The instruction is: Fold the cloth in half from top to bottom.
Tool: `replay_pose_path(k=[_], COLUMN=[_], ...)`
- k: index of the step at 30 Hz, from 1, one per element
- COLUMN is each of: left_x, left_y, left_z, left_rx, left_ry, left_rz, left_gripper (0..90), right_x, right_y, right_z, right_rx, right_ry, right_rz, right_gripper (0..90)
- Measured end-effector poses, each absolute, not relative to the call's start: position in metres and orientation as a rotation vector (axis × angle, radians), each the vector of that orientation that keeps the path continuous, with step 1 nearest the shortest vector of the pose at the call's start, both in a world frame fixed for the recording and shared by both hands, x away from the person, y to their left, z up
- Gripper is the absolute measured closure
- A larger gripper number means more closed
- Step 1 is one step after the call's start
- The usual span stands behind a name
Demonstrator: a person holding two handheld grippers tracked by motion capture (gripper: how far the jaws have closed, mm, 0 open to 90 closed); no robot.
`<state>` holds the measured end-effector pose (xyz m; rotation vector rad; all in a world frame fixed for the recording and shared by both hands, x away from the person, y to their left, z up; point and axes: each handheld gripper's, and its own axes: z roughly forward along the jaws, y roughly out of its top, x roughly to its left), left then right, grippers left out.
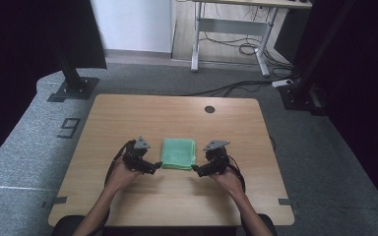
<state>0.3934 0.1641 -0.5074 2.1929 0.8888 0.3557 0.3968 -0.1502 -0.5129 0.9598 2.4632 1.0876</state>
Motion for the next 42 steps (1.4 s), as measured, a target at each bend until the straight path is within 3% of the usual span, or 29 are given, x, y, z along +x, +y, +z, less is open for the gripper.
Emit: replay_pose_path(k=[20, 42], left_x=[0.366, 0.347], left_y=[0.190, 0.205], left_z=[-0.504, -0.538], left_rx=[2.189, 2.237], left_ry=[0.868, 0.901], left_rz=[0.387, 0.385], left_gripper=[0.0, 0.0], right_x=[0.373, 0.357], right_y=[-0.182, -0.212], right_z=[-0.501, -0.538], right_rx=[0.962, 1.094], right_ry=[2.422, 2.408], right_rz=[1.050, 1.050], right_gripper=[0.0, 0.0])
